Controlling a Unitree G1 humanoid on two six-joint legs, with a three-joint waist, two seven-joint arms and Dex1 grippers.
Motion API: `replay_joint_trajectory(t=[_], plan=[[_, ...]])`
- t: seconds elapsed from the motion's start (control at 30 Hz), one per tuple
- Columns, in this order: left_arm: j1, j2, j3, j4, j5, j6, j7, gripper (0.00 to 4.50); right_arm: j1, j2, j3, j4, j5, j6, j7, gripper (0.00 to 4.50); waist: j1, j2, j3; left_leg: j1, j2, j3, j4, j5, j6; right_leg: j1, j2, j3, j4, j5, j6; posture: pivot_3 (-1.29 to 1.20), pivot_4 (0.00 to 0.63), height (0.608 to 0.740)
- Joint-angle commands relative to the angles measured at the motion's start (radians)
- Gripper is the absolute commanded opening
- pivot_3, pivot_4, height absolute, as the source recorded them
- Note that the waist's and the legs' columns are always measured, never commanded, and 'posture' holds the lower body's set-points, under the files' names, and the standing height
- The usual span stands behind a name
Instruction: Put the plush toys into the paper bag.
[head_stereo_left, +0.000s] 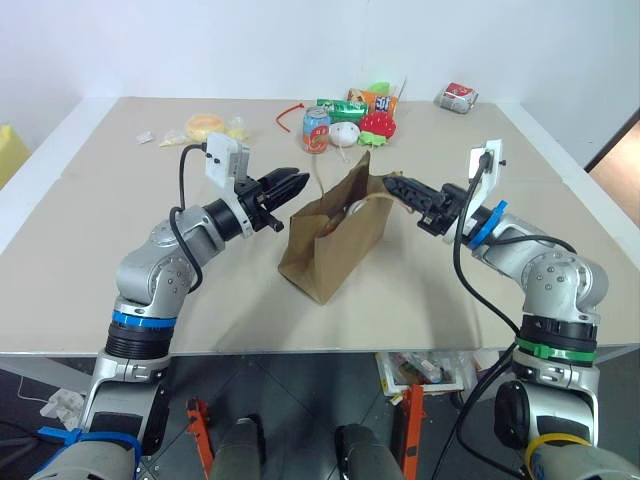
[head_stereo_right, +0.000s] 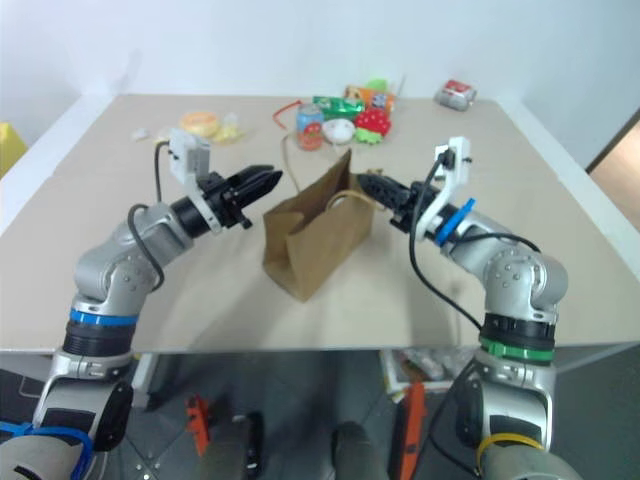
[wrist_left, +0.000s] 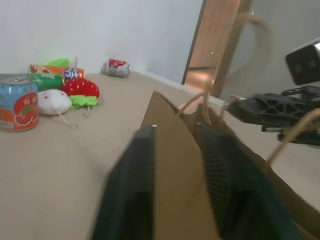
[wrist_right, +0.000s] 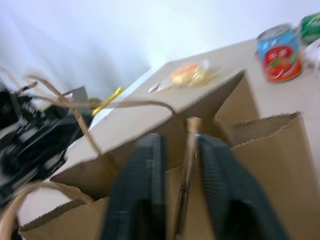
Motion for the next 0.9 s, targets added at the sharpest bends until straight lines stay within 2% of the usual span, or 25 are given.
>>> replay_joint_trajectory(t=[0.03,0.07,0.1,0.13,0.23,0.37,0.57,0.7,0.8,0.9], plan=[[-0.009,-0.01,0.08,-0.086,-0.113,0.018,-0.045,2.84,-0.034,-0.029,-0.026,0.008,0.01,-0.009,0.001,2.9,0.0,0.0,0.0,0.0,0.0,0.0,0.0,0.0,0.0,0.0,0.0,0.0,0.0,0.0,0.0,0.0,0.15,0.74],[-0.005,-0.012,0.087,-0.095,-0.128,0.024,-0.048,3.4,-0.034,-0.031,-0.028,0.01,0.014,-0.005,0.001,3.45,0.0,0.0,0.0,0.0,0.0,0.0,0.0,0.0,0.0,0.0,0.0,0.0,0.0,0.0,0.0,0.0,0.15,0.74],[0.006,-0.005,0.094,-0.109,-0.157,0.042,-0.066,3.4,-0.028,-0.034,-0.044,-0.006,0.057,0.019,0.021,3.45,0.0,0.0,0.0,0.0,0.0,0.0,0.0,0.0,0.0,0.0,0.0,0.0,0.0,0.0,0.0,0.0,0.15,0.74],[0.016,0.001,0.099,-0.12,-0.182,0.06,-0.08,3.84,-0.021,-0.04,-0.054,-0.025,0.088,0.037,0.039,3.91,0.0,0.0,0.0,0.0,0.0,0.0,0.0,0.0,0.0,0.0,0.0,0.0,0.0,-0.001,0.0,0.0,0.15,0.74],[0.044,0.022,0.107,-0.146,-0.23,0.092,-0.128,4.41,-0.001,-0.062,-0.051,-0.065,0.108,0.053,0.068,3.92,0.0,0.0,0.0,-0.001,0.0,0.0,0.0,0.0,0.0,0.0,0.0,0.0,0.0,-0.001,0.001,0.0,0.15,0.74],[0.067,0.04,0.107,-0.164,-0.243,0.104,-0.149,4.41,0.006,-0.078,-0.063,-0.08,0.128,0.048,0.067,3.92,0.0,0.0,0.0,-0.001,0.0,0.0,0.0,0.0,0.0,0.0,0.0,0.0,0.0,-0.002,0.0,0.0,0.15,0.74],[0.105,0.047,0.116,-0.167,-0.246,0.108,-0.161,4.41,-0.024,-0.037,-0.166,-0.093,0.223,-0.005,0.008,3.92,0.0,0.0,0.0,0.0,0.0,0.0,0.0,0.0,0.0,0.0,0.0,0.0,0.0,0.0,-0.001,0.0,0.15,0.74],[0.159,0.138,0.14,-0.16,-0.246,0.119,-0.265,4.41,-0.031,-0.076,-0.288,-0.108,0.375,0.009,0.01,3.92,0.0,0.0,0.0,0.0,0.0,0.0,0.0,0.0,0.0,0.0,0.0,0.0,0.0,0.0,-0.001,0.0,0.15,0.74],[0.239,0.255,0.12,-0.205,-0.183,0.079,-0.407,4.41,0.094,-0.195,-0.285,-0.185,0.355,0.058,0.113,3.92,0.0,0.0,0.0,-0.001,0.0,0.0,0.0,0.0,0.0,0.0,0.0,0.0,0.0,-0.001,0.0,0.0,0.15,0.74],[0.309,0.332,0.141,-0.254,-0.151,0.04,-0.477,4.41,0.246,-0.312,-0.295,-0.261,0.336,0.095,0.193,3.92,0.001,0.0,0.0,-0.001,0.0,0.0,-0.002,0.0,0.0,0.0,0.0,0.0,0.0,-0.003,-0.001,0.0,0.15,0.74]])
